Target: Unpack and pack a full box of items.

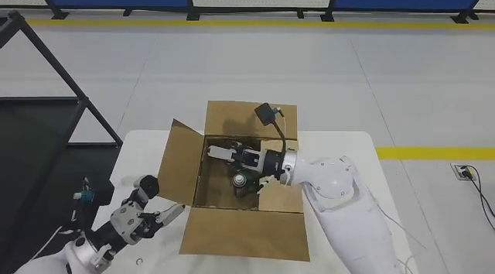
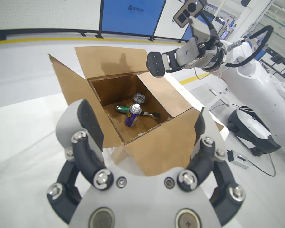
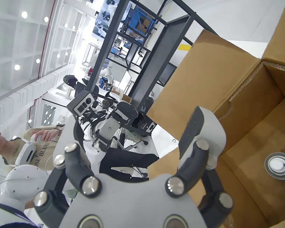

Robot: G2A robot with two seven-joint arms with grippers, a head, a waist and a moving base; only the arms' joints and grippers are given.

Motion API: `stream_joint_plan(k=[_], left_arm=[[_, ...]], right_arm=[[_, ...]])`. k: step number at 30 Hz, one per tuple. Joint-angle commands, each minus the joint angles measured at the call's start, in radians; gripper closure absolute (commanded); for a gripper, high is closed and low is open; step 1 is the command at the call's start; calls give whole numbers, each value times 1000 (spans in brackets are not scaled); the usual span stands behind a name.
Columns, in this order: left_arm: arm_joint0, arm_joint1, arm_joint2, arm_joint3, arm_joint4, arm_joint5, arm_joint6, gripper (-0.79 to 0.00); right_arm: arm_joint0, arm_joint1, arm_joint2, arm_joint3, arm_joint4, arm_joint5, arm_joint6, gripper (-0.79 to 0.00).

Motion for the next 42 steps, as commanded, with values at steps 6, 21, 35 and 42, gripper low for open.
stream_joint_plan(k=[6,21,35,42], left_arm=[[-174,11,95,88,-48,206,-194,-785],[-324,17,182,374,-73,349,-273,-785],[-346,32,203,450,-179,277,-405,-785],[-343,39,217,444,-191,263,-419,-785]], right_arm=[[-76,27,66,-105,-5,-23,30,-785],[-134,55,82,-181,-1,-21,12,-785],[-139,70,45,-209,-6,2,-23,-785],[-141,77,33,-214,-6,7,-35,-785]])
